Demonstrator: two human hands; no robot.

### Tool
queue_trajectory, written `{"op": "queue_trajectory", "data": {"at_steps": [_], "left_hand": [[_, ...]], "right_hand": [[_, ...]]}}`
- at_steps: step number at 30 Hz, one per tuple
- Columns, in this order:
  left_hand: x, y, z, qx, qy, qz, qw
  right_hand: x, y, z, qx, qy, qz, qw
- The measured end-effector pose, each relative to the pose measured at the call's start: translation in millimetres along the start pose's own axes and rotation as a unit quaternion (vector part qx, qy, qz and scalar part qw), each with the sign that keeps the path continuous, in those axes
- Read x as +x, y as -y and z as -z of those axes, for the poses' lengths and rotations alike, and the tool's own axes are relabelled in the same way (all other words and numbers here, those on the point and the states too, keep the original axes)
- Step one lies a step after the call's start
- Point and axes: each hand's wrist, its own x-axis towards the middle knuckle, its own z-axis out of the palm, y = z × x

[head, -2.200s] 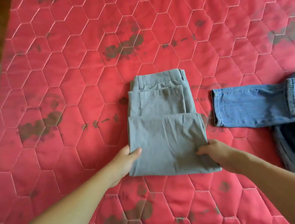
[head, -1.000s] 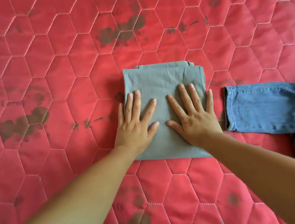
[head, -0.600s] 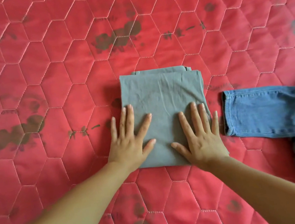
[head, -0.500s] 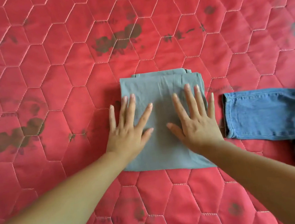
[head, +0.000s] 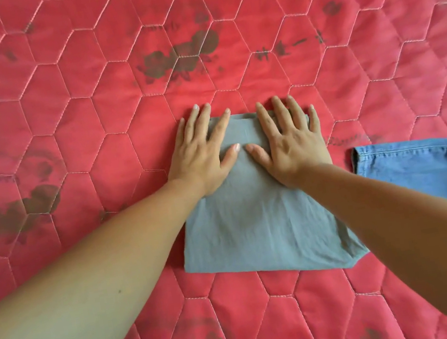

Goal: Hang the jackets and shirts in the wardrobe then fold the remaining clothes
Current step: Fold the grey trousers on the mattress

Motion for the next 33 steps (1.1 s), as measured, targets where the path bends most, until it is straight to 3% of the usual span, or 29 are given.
{"op": "queue_trajectory", "data": {"at_steps": [6, 12, 15, 18, 20, 23, 28, 33], "left_hand": [[-19.2, -9.0, 9.7, 0.062, 0.010, -0.009, 0.998], [-87.5, -22.3, 18.3, 0.078, 0.040, -0.060, 0.994], [-107.7, -31.0, 30.9, 0.028, 0.173, -0.042, 0.984], [-111.9, -40.3, 47.1, -0.068, 0.307, -0.009, 0.949], [-113.8, -45.5, 54.7, -0.087, 0.361, -0.006, 0.928], [-119.0, -50.0, 67.6, -0.111, 0.396, 0.002, 0.912], [-128.0, -51.4, 107.5, -0.150, 0.408, 0.006, 0.901], [-110.1, -50.0, 196.6, -0.169, 0.278, 0.022, 0.945]], "right_hand": [[-19.3, 10.5, 7.9, -0.032, 0.027, -0.016, 0.999], [-95.1, 23.2, 16.5, -0.061, 0.089, 0.002, 0.994], [-119.8, 29.2, 26.5, -0.036, 0.175, 0.015, 0.984], [-125.1, 26.4, 38.2, 0.016, 0.276, 0.015, 0.961], [-127.7, 25.1, 46.1, -0.013, 0.342, 0.028, 0.939], [-134.0, 25.2, 54.5, -0.039, 0.375, 0.052, 0.925], [-142.9, 24.8, 91.8, -0.017, 0.357, 0.093, 0.929], [-116.5, 22.2, 173.6, 0.026, 0.223, 0.093, 0.970]]}}
